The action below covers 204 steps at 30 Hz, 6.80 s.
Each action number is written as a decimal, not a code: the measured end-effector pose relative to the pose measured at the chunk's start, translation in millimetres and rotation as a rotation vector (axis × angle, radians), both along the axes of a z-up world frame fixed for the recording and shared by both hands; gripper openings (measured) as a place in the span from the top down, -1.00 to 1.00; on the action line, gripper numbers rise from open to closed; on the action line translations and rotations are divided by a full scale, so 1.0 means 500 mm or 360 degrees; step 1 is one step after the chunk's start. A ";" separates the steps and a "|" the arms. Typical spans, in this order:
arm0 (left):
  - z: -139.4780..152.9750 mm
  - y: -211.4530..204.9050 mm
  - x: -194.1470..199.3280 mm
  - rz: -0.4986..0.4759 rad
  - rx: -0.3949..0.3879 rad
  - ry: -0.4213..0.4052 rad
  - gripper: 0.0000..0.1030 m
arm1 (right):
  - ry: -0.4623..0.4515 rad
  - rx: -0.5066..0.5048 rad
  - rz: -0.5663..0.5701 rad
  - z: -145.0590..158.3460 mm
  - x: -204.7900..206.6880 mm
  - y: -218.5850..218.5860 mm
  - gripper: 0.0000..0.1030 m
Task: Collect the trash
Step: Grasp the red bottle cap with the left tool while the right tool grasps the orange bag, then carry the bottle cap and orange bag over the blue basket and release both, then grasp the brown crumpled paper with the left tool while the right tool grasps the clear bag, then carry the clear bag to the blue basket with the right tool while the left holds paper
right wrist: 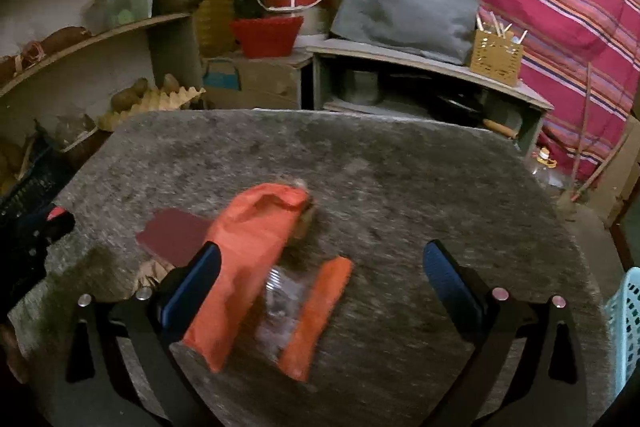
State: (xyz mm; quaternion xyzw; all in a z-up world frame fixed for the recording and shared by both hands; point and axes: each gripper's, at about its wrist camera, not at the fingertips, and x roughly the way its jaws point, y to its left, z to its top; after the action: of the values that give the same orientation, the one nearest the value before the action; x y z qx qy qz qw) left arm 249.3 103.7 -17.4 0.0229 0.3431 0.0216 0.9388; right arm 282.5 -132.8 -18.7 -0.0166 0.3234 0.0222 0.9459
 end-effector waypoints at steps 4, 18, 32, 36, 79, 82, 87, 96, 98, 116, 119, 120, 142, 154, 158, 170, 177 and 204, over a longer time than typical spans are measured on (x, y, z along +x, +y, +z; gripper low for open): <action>0.006 0.029 0.010 0.0082 0.0028 -0.0035 0.44 | 0.0071 0.0055 0.0024 -0.013 0.028 0.022 -0.90; 0.023 0.038 0.015 0.0112 -0.0029 -0.0065 0.44 | 0.0004 0.0095 0.0260 -0.005 0.015 0.046 0.58; 0.089 -0.127 -0.019 -0.0006 0.0000 -0.0232 0.44 | -0.0164 0.0276 0.0075 0.066 -0.077 -0.175 0.59; 0.088 -0.197 -0.024 -0.0078 0.0003 -0.0235 0.44 | -0.0171 0.0216 0.0005 0.073 -0.103 -0.234 0.59; 0.074 -0.915 -0.170 -0.0784 -0.0026 -0.0221 0.44 | -0.0228 0.0257 -0.0696 0.060 -0.364 -0.842 0.59; 0.057 -0.976 -0.181 -0.0839 -0.0036 -0.0192 0.44 | -0.0208 0.0262 -0.0723 0.047 -0.371 -0.864 0.59; 0.036 -1.056 -0.194 -0.0901 -0.0040 -0.0152 0.44 | -0.0205 0.0297 -0.0767 0.035 -0.384 -0.897 0.59; 0.032 -1.088 -0.206 -0.0942 -0.0054 -0.0156 -0.03 | -0.0183 0.0323 -0.0812 0.020 -0.396 -0.926 0.59; 0.041 -1.078 -0.207 -0.0925 -0.0057 -0.0191 -0.32 | -0.0168 0.0318 -0.0811 0.016 -0.395 -0.926 0.59; 0.084 -0.689 -0.144 -0.0537 0.0106 -0.0282 -0.90 | -0.0056 0.0160 -0.0891 0.019 -0.319 -0.825 -0.70; 0.082 -0.604 -0.120 -0.0458 0.0097 -0.0258 -0.90 | -0.0055 0.0087 -0.0869 0.031 -0.294 -0.778 -0.71; 0.080 -0.581 -0.112 -0.0435 0.0105 -0.0258 -0.90 | -0.0063 0.0072 -0.0840 0.036 -0.284 -0.752 -0.75; -0.054 -0.253 0.006 -0.0174 0.0097 0.0069 -0.48 | 0.0005 0.0047 -0.0420 0.016 -0.123 -0.402 -0.83; -0.062 -0.238 -0.002 -0.0257 0.0095 0.0089 0.19 | 0.0044 0.0000 -0.0216 -0.002 -0.072 -0.251 -0.82; -0.042 -0.209 -0.019 -0.0232 0.0172 0.0001 0.19 | 0.0052 0.0015 -0.0168 -0.007 -0.060 -0.211 -0.82; 0.000 -0.055 -0.014 0.0012 0.0091 -0.0081 0.19 | 0.0130 0.0138 -0.0026 -0.033 -0.024 -0.081 -0.82; 0.016 -0.018 -0.011 0.0083 0.0047 -0.0118 0.19 | 0.0249 0.0101 0.0056 -0.073 0.003 -0.024 -0.29; 0.051 -0.191 -0.030 -0.0050 0.0010 -0.0207 0.19 | 0.0042 0.0195 -0.0009 0.019 -0.101 -0.243 0.72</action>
State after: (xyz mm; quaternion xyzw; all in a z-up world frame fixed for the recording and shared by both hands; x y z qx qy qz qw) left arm 234.4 8.0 8.1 0.0298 0.2810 0.0094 0.9592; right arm 231.9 -254.4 -9.3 0.0425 0.3340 0.0396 0.9408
